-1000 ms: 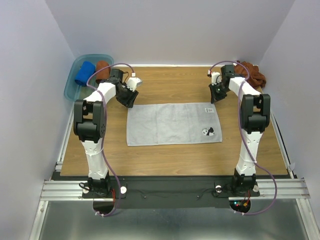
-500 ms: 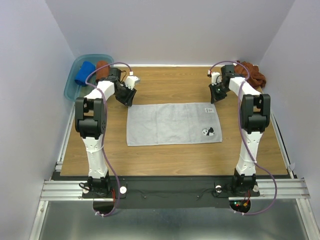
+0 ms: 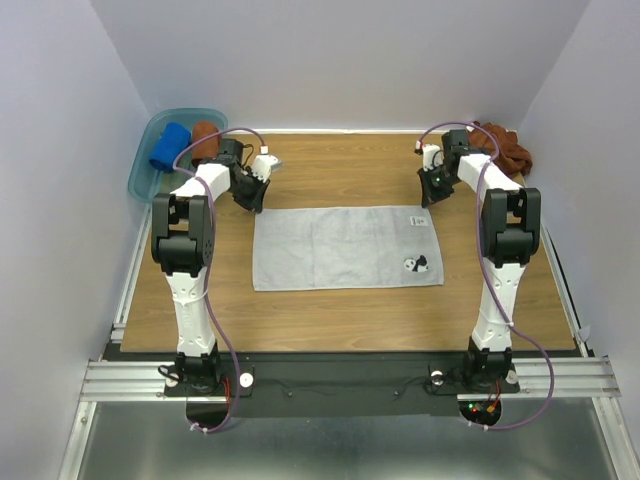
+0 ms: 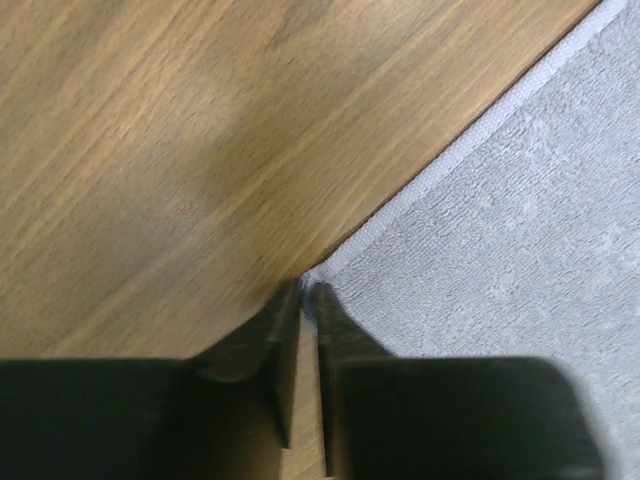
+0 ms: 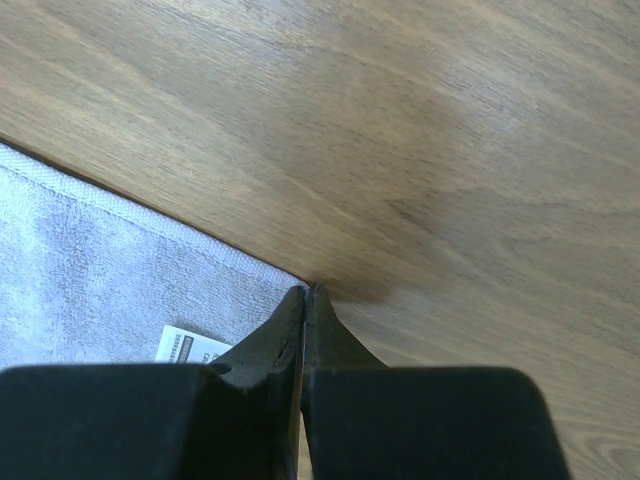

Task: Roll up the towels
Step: Fold the towel

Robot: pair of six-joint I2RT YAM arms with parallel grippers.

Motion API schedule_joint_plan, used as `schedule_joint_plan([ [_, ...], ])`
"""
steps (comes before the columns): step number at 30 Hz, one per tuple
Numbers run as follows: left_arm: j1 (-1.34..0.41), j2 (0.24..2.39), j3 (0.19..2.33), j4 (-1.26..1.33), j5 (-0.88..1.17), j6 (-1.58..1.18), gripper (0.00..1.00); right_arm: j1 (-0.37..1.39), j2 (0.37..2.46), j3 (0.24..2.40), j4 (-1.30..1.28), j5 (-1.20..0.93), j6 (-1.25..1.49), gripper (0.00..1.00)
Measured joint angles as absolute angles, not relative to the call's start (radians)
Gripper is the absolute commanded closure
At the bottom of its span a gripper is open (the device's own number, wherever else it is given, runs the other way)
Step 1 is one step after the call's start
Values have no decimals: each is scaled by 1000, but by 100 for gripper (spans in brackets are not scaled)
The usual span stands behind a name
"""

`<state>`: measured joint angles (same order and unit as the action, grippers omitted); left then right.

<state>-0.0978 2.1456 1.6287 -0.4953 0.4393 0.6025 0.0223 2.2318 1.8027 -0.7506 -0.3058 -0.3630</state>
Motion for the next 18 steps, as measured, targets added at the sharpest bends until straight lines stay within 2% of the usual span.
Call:
schedule_joint_plan([
  [2,-96,2146,1628,-495,443,602,100,22,2232,1803,-751,-307,-363,100],
  [10,-80,2169,1688,-513,445,598,100,20,2232,1814,-765,-315,-359,99],
  [18,-48,2170,1782,-526,467,607,100,14,2228,1978,-780,-352,-341,99],
])
